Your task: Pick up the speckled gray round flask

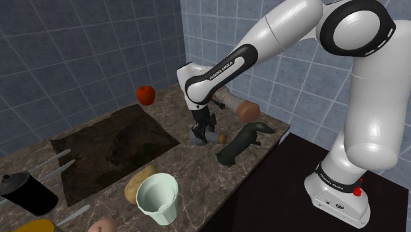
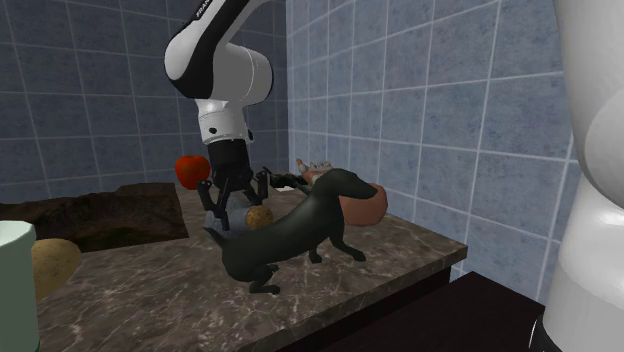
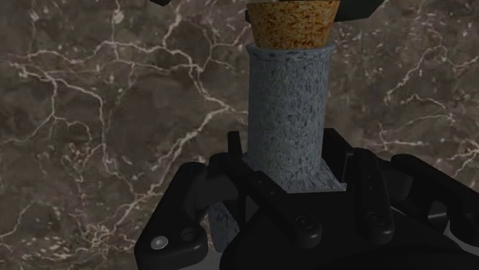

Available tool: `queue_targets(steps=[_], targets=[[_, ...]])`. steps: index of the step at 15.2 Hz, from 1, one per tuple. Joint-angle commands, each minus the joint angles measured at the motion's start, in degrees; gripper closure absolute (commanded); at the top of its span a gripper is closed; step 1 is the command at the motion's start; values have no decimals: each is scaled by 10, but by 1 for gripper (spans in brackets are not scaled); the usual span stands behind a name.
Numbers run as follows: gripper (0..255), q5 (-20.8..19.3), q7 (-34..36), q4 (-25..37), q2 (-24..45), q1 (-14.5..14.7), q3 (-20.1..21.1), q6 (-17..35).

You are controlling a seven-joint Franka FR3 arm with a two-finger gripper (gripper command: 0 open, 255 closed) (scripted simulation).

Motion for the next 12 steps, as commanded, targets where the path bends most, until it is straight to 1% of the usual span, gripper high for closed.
queue_targets(steps=[1, 3, 12], targets=[[255, 0, 0, 0, 1, 0, 0, 1], [255, 0, -1, -2, -1, 0, 0, 0], [255, 9, -3, 21, -39, -3, 3, -59]])
